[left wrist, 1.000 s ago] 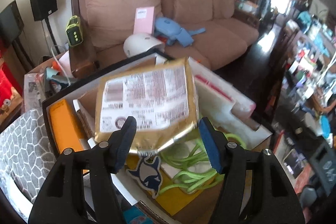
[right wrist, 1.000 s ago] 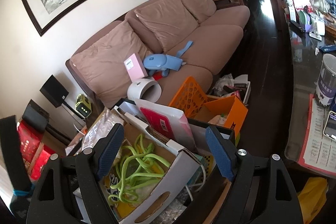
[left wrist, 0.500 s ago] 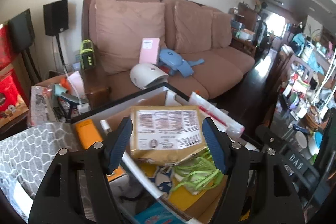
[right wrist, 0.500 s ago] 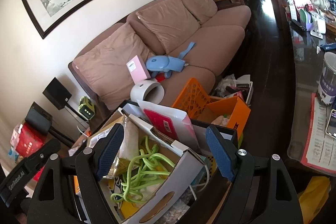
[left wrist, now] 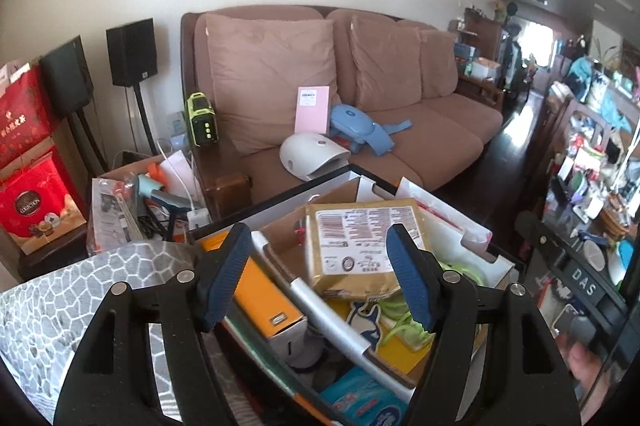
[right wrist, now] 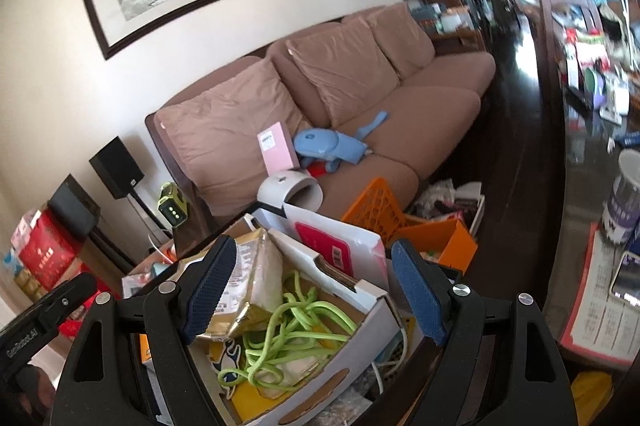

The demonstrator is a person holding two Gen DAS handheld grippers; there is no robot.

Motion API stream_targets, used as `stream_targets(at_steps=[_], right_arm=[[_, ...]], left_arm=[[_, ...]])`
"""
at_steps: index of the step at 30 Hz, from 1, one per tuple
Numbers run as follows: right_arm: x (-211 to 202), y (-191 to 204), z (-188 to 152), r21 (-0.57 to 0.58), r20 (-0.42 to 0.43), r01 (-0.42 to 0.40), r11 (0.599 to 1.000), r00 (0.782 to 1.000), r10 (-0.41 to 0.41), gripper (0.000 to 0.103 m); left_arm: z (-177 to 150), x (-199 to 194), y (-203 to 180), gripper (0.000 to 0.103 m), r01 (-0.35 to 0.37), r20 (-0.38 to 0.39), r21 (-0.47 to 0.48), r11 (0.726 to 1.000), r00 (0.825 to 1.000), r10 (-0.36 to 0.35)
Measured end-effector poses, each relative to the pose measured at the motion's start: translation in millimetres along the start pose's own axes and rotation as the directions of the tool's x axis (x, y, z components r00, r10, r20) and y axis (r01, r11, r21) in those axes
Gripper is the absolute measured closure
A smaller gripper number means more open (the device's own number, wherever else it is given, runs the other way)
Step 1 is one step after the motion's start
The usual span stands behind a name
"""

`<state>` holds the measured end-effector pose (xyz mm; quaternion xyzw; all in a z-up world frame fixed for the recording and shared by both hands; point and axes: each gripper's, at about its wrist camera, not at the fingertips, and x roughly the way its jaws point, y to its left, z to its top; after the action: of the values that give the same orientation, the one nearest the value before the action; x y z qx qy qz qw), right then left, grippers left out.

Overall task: Organize objects
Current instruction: 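Withdraw both open tools up from the box toward the table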

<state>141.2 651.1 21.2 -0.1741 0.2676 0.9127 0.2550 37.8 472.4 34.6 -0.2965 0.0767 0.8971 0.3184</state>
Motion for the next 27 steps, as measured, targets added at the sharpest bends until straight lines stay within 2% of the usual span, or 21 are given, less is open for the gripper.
stream_targets(at_steps=[14, 27], right_arm=[[-0.3, 10.4, -1.9, -0.05, 0.012, -0.022, 0.999, 1.0, 0.022, 0.021], [-4.0, 23.5, -5.2, -0.113, 0.034, -0.04, 0.993, 0.998, 0.044, 0.021]], left_arm=[[-9.6, -36.4, 33.0, 0.036, -0.053, 0.033, -0.032, 0.998, 0.998, 0.054], [-34.2, -49.0, 80.6, 0.036, -0.136, 0.008, -0.104, 0.985, 0.99, 0.138]])
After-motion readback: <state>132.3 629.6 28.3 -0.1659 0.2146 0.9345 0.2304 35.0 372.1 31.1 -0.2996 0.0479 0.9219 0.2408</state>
